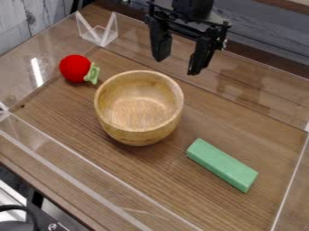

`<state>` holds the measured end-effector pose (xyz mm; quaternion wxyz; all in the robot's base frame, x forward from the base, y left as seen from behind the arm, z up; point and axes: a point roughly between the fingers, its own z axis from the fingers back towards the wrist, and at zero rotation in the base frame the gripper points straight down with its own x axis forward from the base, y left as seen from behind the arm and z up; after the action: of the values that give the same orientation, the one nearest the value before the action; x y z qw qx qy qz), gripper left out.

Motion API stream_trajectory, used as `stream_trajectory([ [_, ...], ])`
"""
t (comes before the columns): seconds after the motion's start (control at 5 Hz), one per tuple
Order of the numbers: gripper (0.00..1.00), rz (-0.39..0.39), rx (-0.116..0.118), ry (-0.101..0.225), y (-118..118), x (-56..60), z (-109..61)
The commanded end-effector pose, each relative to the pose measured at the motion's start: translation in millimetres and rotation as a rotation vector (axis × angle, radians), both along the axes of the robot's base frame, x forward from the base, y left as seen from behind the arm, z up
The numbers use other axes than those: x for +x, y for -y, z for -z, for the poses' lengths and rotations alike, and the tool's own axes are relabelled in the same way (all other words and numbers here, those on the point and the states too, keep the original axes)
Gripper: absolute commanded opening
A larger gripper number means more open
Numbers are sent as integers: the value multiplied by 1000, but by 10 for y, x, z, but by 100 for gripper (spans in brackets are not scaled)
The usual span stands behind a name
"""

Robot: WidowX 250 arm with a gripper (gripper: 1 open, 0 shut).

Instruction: Move the red object to the right side of the table

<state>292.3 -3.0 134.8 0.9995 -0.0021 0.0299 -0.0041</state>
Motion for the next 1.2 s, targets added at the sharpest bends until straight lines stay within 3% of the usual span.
stream_trajectory([
  [0.0,100,-19,-11,-27,-13,-33,13],
  [0.4,100,75,-24,-52,-158,-87,184],
  [0.8,100,166,-28,-57,-482,-51,206],
  [1.0,100,242,-29,-61,-650,-95,211],
])
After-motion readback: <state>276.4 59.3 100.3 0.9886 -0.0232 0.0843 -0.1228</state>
